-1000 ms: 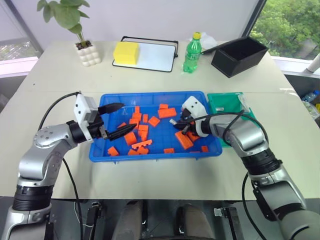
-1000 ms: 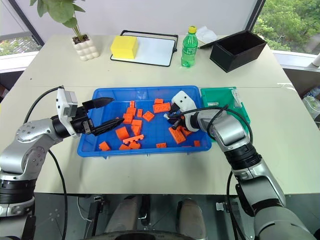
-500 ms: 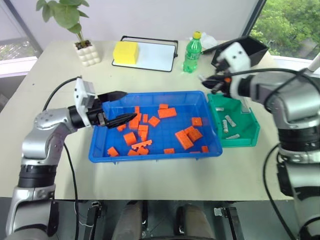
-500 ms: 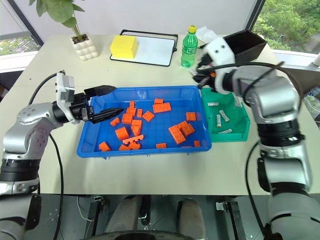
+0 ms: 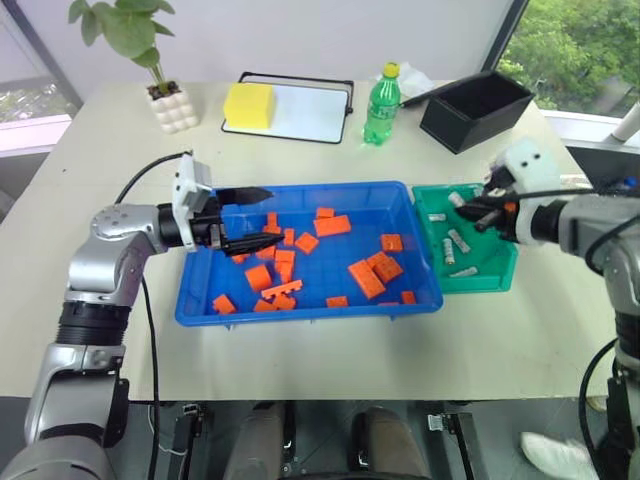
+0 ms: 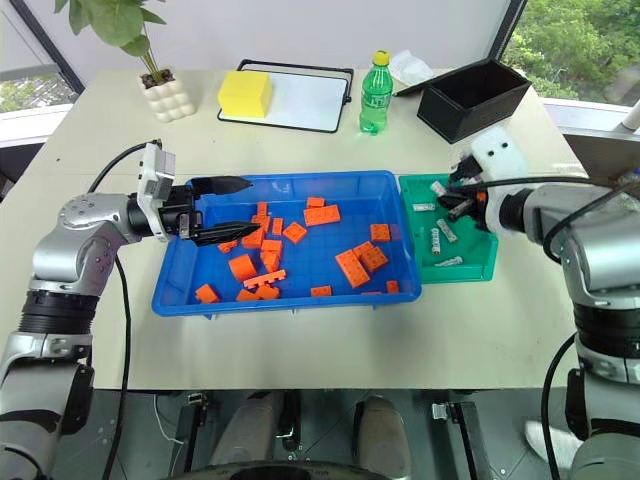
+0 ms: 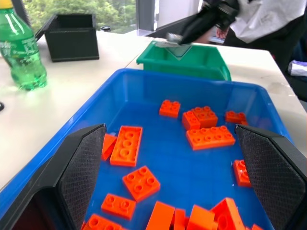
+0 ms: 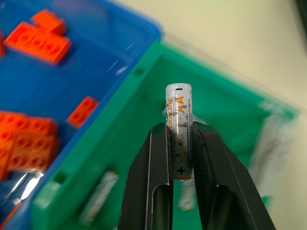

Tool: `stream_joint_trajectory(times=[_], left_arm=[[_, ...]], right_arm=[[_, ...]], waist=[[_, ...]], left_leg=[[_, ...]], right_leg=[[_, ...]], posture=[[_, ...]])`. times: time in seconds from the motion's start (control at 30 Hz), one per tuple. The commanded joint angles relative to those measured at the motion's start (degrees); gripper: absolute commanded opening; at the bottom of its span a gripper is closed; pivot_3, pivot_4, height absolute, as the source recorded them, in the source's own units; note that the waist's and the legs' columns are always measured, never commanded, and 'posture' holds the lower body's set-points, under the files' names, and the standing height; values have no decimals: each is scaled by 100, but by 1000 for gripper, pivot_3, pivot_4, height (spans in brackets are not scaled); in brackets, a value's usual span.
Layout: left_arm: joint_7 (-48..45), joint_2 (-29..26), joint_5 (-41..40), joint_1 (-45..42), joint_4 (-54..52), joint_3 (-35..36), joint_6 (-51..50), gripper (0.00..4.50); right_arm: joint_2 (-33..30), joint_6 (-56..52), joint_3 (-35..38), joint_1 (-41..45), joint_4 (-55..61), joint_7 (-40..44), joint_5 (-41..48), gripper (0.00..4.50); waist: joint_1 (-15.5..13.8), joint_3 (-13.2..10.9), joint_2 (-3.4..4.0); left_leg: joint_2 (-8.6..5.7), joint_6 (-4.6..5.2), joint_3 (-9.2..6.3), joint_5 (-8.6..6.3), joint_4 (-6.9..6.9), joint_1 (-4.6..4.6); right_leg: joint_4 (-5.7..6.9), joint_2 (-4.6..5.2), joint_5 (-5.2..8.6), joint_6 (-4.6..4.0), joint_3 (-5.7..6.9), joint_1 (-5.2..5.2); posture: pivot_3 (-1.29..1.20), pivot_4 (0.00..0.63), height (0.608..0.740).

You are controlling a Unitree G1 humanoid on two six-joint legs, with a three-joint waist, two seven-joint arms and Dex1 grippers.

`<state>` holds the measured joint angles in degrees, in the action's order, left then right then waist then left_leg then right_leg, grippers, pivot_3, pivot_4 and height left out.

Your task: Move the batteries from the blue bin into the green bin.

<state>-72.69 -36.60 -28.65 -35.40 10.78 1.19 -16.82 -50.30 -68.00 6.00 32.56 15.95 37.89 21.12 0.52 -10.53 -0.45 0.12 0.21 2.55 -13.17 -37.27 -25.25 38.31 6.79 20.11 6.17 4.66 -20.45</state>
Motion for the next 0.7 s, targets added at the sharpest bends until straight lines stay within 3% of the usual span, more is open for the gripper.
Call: stream_joint_trajectory(times=[0.03,0.2,0.43,0.7], left_arm=[[-40,-19,25,-21,-40,103,129,4500],[76,-73,2,93,-166,247,82,4500],[678,-119,-208,96,-290,867,-39,4500],[1253,-875,-369,476,-240,2028,-233,4500]], right_arm=[[17,73,272,-133,199,-101,71,1928],[77,429,164,36,-64,-234,-41,4327],[480,1776,306,817,-1191,-657,-380,4445],[673,4343,723,1264,-3383,-1093,-848,4445]], waist=[[-10,0,0],[4,0,0],[20,0,0],[17,0,0]], left_leg=[[-1,0,-1,0,-2,0],[-1,0,-2,0,-1,0],[0,0,-1,0,-2,0],[-2,0,-3,0,0,0]], right_leg=[[0,0,0,0,0,1],[0,1,0,0,0,0],[1,0,0,0,0,-1],[1,2,0,0,1,-1]], posture=[[0,150,739],[0,150,739],[0,150,739],[0,150,739]])
